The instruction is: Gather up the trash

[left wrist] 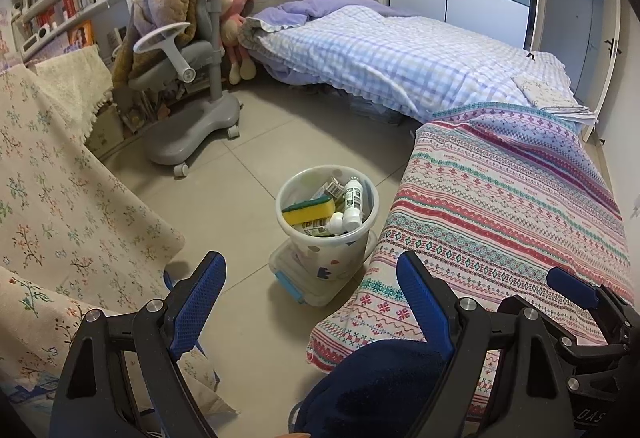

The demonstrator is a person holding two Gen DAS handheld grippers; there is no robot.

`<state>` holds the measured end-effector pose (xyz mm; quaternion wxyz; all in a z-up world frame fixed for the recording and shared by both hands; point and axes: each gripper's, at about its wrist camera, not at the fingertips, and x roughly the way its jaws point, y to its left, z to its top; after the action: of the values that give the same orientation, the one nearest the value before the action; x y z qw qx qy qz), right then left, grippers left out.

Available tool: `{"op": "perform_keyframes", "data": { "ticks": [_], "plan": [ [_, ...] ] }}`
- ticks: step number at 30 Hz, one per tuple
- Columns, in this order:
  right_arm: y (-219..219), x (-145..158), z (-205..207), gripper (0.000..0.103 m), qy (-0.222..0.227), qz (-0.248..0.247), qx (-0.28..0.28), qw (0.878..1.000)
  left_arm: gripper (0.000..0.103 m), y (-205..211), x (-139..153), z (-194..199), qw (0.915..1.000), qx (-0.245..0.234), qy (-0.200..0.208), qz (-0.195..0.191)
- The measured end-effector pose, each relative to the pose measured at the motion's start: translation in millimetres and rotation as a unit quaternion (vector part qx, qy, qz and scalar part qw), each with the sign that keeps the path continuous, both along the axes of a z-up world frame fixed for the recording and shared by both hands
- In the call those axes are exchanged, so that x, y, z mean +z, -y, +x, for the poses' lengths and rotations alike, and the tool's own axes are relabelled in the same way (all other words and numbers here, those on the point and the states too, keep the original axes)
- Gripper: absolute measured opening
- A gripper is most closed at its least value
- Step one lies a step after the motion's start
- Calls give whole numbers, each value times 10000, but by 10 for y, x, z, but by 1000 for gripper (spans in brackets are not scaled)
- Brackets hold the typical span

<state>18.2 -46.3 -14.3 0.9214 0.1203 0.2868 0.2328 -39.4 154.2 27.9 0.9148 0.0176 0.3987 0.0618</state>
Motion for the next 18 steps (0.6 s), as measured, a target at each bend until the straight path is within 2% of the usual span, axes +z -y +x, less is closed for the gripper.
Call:
{"op": "perform_keyframes", "data": {
  "ticks": [18],
  "plan": [
    [-29,-34,10,96,-75,47,3,10000,89,25,-34,6,10000,-26,-64,-17]
  ]
}}
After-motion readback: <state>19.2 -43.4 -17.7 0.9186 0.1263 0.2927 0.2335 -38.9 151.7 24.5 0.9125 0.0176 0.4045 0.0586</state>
